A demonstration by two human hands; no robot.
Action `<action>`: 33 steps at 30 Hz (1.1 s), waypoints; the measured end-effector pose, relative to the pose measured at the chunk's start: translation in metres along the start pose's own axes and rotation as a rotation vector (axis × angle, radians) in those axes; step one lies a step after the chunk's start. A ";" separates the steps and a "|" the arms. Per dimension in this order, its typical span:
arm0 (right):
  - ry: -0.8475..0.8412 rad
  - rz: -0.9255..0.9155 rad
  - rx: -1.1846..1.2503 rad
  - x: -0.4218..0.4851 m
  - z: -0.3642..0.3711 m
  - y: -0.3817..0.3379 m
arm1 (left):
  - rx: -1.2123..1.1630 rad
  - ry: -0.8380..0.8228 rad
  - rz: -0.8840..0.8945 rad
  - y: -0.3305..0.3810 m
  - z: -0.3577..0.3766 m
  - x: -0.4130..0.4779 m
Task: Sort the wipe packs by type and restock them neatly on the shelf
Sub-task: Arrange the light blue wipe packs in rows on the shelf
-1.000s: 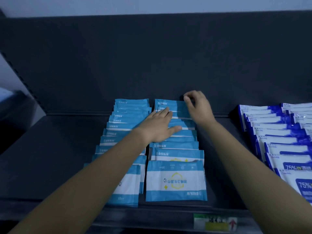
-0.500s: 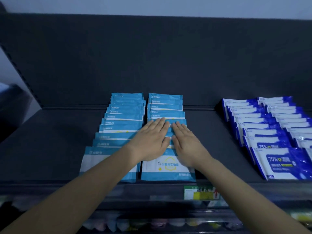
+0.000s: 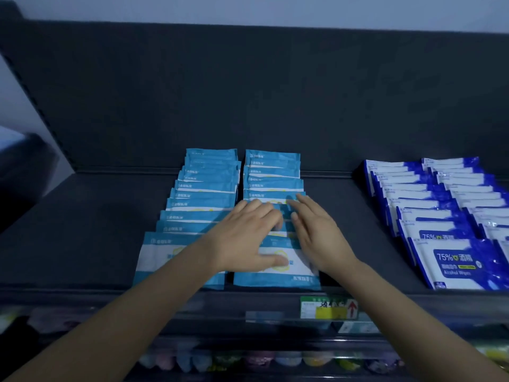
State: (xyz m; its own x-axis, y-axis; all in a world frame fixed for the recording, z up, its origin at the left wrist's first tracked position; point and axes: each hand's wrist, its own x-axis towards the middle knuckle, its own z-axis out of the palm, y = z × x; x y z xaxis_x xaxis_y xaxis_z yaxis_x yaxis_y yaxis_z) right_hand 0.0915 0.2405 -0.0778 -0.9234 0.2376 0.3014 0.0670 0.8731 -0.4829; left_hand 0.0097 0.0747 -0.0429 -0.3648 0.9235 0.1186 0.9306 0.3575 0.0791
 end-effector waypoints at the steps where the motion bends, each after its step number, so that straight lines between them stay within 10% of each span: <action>1: 0.020 0.008 0.050 -0.001 -0.002 0.003 | -0.041 -0.060 -0.015 0.003 -0.003 -0.002; 8: 0.155 -0.080 0.276 -0.017 -0.015 0.005 | -0.439 -0.328 -0.091 0.002 -0.024 0.012; 14: -0.005 0.164 1.185 -0.023 -0.028 -0.006 | -1.206 0.191 -0.314 0.005 -0.030 0.011; 18: -0.104 0.179 1.179 -0.012 -0.032 -0.015 | -1.348 0.297 -0.352 0.015 -0.029 0.011; 21: -0.204 0.038 0.776 0.000 -0.053 -0.001 | -1.214 0.317 -0.382 0.000 -0.035 0.003; 27: -0.425 -0.126 0.112 0.005 -0.037 -0.015 | -0.397 -0.269 -0.341 -0.008 -0.034 -0.014; 33: -0.515 -0.150 0.072 0.005 -0.040 -0.007 | -0.092 -0.399 -0.206 -0.009 -0.015 -0.016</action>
State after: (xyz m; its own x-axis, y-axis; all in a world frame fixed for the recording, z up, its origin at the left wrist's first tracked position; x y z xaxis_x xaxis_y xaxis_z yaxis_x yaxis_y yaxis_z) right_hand 0.1019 0.2525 -0.0396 -0.9879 -0.1421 -0.0620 -0.0887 0.8459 -0.5259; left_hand 0.0069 0.0547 -0.0309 -0.4846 0.8226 -0.2976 0.8268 0.5418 0.1511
